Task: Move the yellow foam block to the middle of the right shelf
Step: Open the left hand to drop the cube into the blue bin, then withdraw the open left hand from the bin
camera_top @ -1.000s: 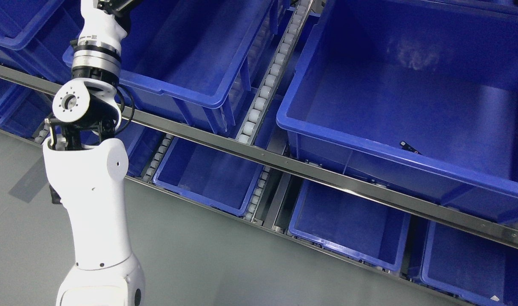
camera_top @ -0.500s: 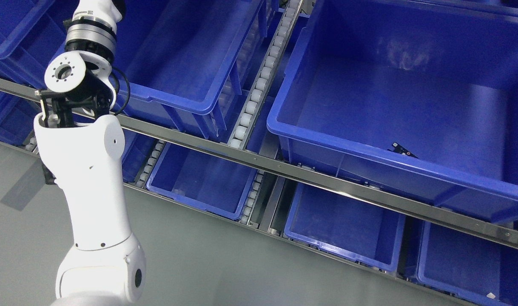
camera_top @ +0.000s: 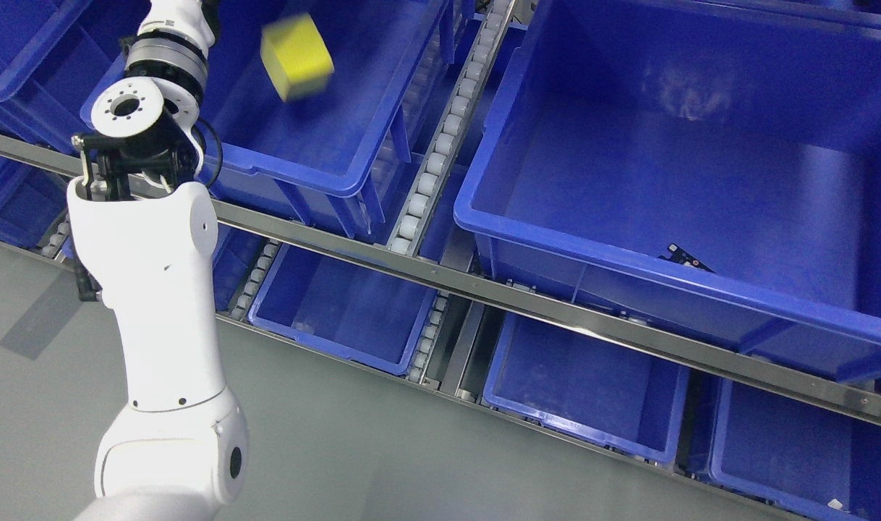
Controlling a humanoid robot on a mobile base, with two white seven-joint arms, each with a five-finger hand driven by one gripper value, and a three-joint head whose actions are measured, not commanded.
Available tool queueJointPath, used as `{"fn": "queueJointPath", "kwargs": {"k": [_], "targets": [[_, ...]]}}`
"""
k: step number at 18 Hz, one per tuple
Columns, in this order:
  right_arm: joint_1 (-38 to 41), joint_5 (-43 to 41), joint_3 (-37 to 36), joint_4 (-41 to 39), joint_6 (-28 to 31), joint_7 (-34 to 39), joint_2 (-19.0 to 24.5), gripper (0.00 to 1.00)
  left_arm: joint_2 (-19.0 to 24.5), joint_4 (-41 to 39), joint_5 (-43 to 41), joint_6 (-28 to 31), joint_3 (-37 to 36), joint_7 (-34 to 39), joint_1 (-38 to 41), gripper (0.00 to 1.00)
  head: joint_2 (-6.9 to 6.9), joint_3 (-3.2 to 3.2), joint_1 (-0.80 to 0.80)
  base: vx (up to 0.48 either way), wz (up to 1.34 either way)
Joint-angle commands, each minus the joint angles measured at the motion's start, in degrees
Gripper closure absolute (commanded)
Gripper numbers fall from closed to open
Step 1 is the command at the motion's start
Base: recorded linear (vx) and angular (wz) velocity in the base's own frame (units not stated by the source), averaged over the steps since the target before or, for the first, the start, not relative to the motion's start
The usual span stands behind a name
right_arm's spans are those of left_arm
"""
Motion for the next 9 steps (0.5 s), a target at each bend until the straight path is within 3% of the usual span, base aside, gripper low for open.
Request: {"fn": "queueJointPath", "kwargs": {"k": [1, 4, 7, 9], "targets": [[-0.2, 0.0, 0.0, -1.0, 0.0, 0.0, -1.0, 0.00, 1.0, 3.7, -2.1, 0.2, -2.5, -0.2, -2.3, 0.00, 0.00, 0.00, 0.00, 0.000, 0.00], [-0.2, 0.0, 0.0, -1.0, 0.0, 0.0, -1.0, 0.00, 1.0, 3.2, -2.0, -5.7, -1.9, -0.6, -3.6, 0.00, 0.00, 0.00, 0.00, 0.000, 0.00], [-0.1, 0.0, 0.0, -1.0, 0.0, 0.0, -1.0, 0.00, 1.0, 1.3, -2.0, -25.9, -1.7, -0.9, 2.6, 0.00, 0.00, 0.00, 0.00, 0.000, 0.00], [-0.2, 0.0, 0.0, -1.0, 0.0, 0.0, -1.0, 0.00, 1.0, -1.2, -1.9, -32.1, -2.4, -2.9, 7.9, 0.01, 0.00, 0.00, 0.00, 0.004, -0.01]]}}
